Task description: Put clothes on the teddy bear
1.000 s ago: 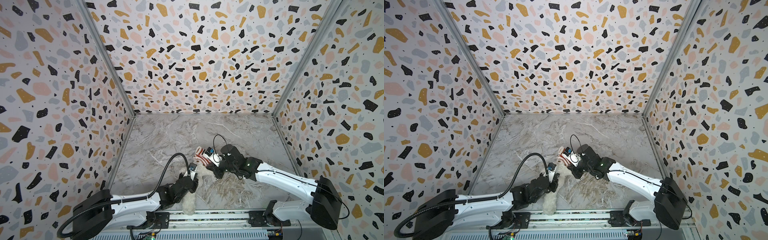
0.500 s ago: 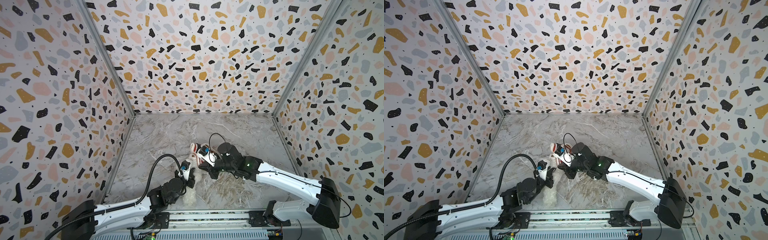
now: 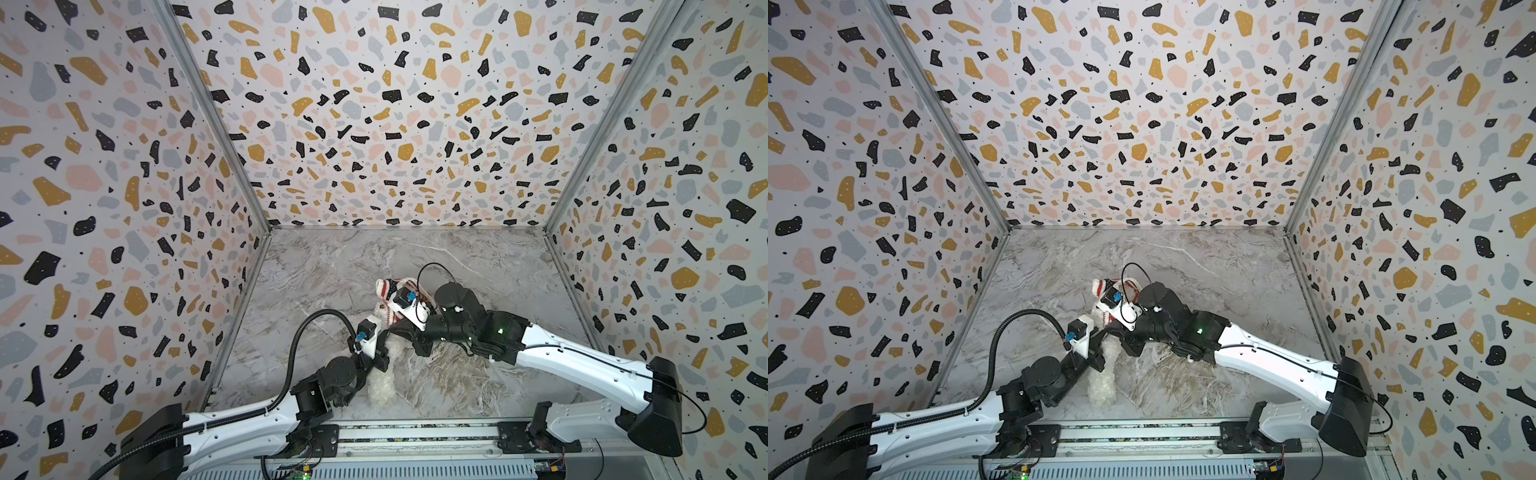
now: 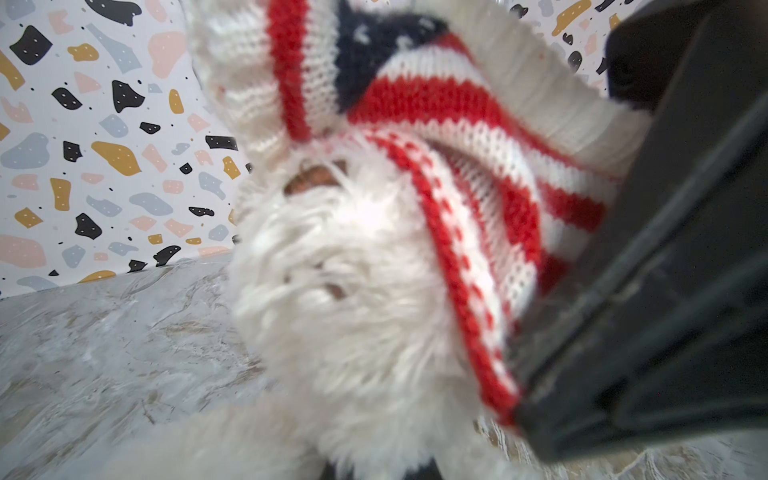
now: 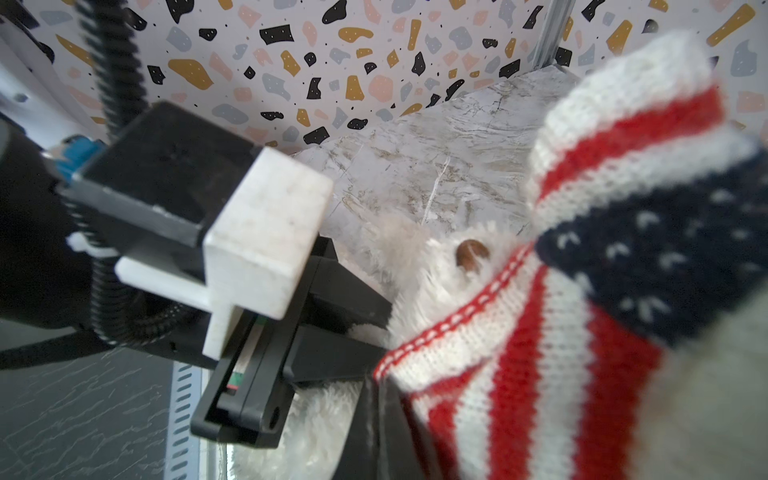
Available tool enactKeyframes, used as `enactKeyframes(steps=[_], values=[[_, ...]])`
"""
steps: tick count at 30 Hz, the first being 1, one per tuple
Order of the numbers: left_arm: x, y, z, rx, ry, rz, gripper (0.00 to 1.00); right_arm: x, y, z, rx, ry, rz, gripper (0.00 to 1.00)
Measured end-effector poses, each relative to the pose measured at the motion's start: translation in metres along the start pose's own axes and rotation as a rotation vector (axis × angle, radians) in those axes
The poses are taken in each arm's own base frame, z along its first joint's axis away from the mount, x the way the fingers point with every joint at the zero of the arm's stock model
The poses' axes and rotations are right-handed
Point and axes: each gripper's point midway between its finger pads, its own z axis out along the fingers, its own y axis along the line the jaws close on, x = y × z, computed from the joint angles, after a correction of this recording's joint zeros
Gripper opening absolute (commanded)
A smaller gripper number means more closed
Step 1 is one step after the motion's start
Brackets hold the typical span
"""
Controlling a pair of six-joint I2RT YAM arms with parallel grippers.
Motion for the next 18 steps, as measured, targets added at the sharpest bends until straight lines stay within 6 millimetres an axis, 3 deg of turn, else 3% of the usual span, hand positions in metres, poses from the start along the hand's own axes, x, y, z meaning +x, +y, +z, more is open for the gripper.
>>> enactKeyframes(steps=[18], values=[[-0.012,-0.007,-0.006,0.049,-0.034,0.005,0.0,-0.003,0.011,0.005,0.02,0.022,-0.028,0.26]])
